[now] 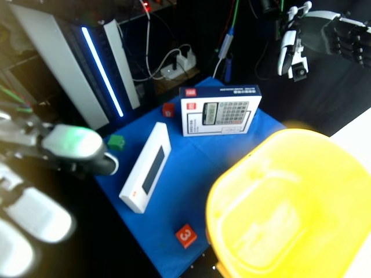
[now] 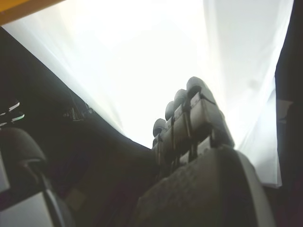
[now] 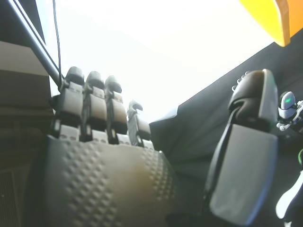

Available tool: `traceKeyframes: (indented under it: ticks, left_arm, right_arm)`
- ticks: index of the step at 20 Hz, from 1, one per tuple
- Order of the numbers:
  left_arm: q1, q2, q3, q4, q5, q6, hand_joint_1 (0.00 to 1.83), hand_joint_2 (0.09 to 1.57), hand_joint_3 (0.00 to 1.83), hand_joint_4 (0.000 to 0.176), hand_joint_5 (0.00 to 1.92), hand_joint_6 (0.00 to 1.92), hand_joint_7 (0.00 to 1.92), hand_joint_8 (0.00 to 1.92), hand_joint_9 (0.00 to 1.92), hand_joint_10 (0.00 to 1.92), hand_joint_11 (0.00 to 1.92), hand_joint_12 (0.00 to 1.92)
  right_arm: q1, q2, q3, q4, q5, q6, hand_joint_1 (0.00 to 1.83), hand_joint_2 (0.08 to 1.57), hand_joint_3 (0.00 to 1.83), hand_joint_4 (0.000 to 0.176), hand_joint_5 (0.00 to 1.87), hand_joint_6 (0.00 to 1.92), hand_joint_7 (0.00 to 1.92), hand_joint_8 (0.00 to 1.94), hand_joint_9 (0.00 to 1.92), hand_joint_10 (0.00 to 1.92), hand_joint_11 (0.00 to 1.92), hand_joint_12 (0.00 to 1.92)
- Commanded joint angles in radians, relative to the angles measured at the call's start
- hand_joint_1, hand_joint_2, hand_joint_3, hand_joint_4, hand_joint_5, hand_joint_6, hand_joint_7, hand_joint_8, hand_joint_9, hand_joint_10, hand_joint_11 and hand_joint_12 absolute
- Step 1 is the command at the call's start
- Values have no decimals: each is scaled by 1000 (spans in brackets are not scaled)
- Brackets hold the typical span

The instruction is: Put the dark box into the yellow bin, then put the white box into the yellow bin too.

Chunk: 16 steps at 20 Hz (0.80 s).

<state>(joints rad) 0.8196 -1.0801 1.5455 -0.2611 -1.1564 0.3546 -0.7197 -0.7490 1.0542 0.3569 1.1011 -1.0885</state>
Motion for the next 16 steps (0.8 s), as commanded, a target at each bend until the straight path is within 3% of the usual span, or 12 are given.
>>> traceKeyframes:
  ticks: [1,5,6,8,9,10,11,12,13,14,15,16]
  left_arm:
    - [-14,1,4,-18,-117,-4,388,1107,12,15,163,6,84,0,24,4,13,6]
    - [-16,7,3,1,-118,-12,404,1098,2,34,159,1,69,0,2,0,0,0]
    - [-17,9,2,20,-122,-25,429,1085,0,64,170,5,49,0,0,0,0,0]
    - [-29,23,-11,83,-128,-46,450,1116,2,88,191,4,98,5,23,3,0,0]
    - [-32,33,-25,113,-128,-46,492,1143,9,80,210,8,120,8,57,12,32,15]
    - [-33,49,-48,151,-132,-45,498,1110,0,67,228,7,170,25,144,5,6,313]
    - [-33,59,-64,177,-144,-46,460,1049,0,63,208,1,217,10,200,5,0,508]
    - [-33,70,-81,203,-158,-46,426,1023,0,49,154,3,216,3,188,3,0,432]
    - [-33,82,-95,224,-167,-46,390,1034,2,66,146,3,218,2,184,2,0,416]
    - [-33,99,-113,250,-176,-46,326,1060,8,97,117,2,218,1,165,0,0,321]
    - [-34,111,-126,269,-177,-46,252,1104,10,98,153,8,224,1,164,1,0,284]
    - [-37,135,-146,302,-174,-46,195,1091,2,45,205,3,221,0,174,1,0,314]
  right_arm:
    - [15,0,7,-4,119,3,232,1042,6,7,260,9,326,8,281,19,47,417]
    - [15,-2,7,-4,119,3,221,1056,2,6,302,9,344,3,292,3,83,383]
    - [15,-3,7,-4,119,3,222,1051,0,2,313,11,356,7,302,6,93,386]
    - [15,-5,8,-4,119,3,227,1020,1,14,330,1,362,1,304,2,116,350]
    - [15,-6,9,-4,119,3,221,1012,0,7,325,0,360,0,310,3,132,344]
    - [15,-7,9,-4,119,3,252,986,0,30,361,4,381,1,321,1,183,278]
    - [15,-8,9,-4,119,3,256,987,0,36,383,0,397,0,331,0,217,237]
    - [15,-9,9,-4,119,3,244,1000,4,16,385,0,399,0,342,3,229,229]
    - [15,-10,9,-4,119,3,242,1003,5,11,387,1,402,1,342,3,229,227]
    - [15,-12,9,-4,119,3,253,990,0,21,395,3,405,2,342,3,222,222]
    - [15,-12,9,-4,119,3,239,1002,4,10,387,0,402,0,330,0,211,218]
    - [15,-13,9,-4,119,3,228,1003,4,22,390,2,407,3,332,2,213,219]
